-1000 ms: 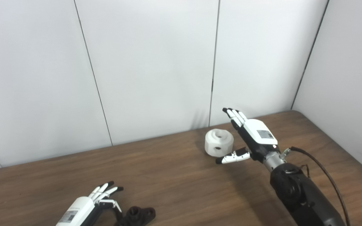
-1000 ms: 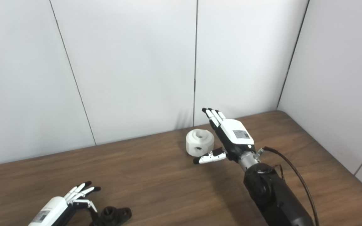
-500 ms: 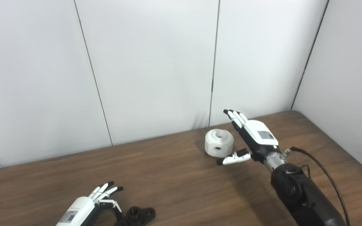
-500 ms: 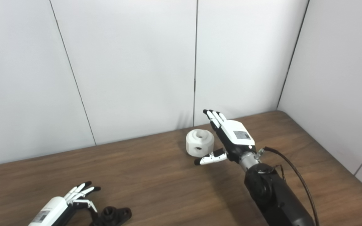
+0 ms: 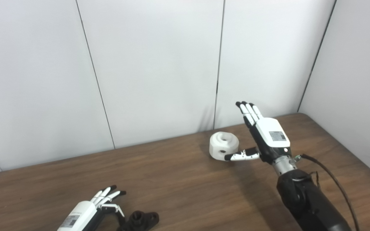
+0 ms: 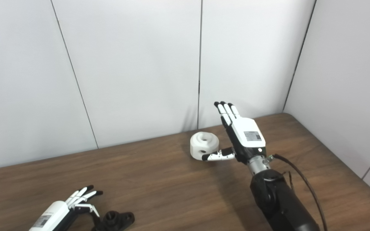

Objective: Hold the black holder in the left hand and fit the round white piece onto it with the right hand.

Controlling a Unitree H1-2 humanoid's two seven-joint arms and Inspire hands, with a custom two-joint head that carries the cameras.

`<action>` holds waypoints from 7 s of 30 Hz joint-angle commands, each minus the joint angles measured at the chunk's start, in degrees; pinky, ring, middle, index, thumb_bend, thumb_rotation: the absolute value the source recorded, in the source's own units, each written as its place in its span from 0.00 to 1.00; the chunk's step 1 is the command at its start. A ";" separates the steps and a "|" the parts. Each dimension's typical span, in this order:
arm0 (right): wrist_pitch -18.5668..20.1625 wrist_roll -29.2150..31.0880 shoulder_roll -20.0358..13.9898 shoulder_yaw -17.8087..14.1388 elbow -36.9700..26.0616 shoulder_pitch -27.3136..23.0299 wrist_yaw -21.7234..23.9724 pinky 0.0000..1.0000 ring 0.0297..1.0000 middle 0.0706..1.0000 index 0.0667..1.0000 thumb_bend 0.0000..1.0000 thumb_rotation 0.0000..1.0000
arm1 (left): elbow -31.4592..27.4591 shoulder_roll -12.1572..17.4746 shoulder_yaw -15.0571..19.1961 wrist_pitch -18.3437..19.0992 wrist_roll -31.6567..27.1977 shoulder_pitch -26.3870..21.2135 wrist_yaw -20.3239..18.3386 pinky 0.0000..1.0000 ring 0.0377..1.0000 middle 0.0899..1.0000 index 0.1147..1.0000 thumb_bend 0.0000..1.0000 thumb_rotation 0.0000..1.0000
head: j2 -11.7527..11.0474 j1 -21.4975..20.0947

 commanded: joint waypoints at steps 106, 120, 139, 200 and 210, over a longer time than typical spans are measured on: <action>13.93 39.56 13.48 -3.10 -18.71 19.08 20.06 0.83 0.95 0.98 0.99 0.65 0.87 | -5.38 0.04 0.08 2.53 0.73 2.05 -6.15 1.00 1.00 0.90 0.41 0.52 0.05 | 7.81 1.75; 13.18 41.13 12.68 -3.15 -18.22 19.06 21.11 0.84 0.96 0.99 1.00 0.71 0.84 | -3.74 -0.54 0.01 0.68 1.46 1.60 -4.45 1.00 0.99 0.89 0.41 0.52 0.05 | 7.82 2.20; 13.48 40.82 10.40 -1.52 -18.14 19.06 23.01 0.85 0.95 0.98 1.00 0.78 0.87 | -3.57 -0.84 0.41 0.45 1.32 1.68 -4.36 1.00 0.99 0.88 0.41 0.52 0.05 | 7.51 2.12; 4.02 42.67 12.21 -3.43 -12.32 18.41 21.37 0.13 0.15 0.33 0.46 0.51 0.00 | -3.21 -1.10 0.36 0.70 1.65 1.54 -4.47 1.00 0.99 0.89 0.41 0.52 0.05 | 6.94 2.04; 8.07 44.02 11.02 -2.07 -14.84 18.80 23.23 0.29 0.44 0.64 0.75 0.78 0.42 | -3.25 -0.94 0.38 0.47 1.43 1.51 -4.65 1.00 0.99 0.89 0.41 0.52 0.05 | 7.02 2.01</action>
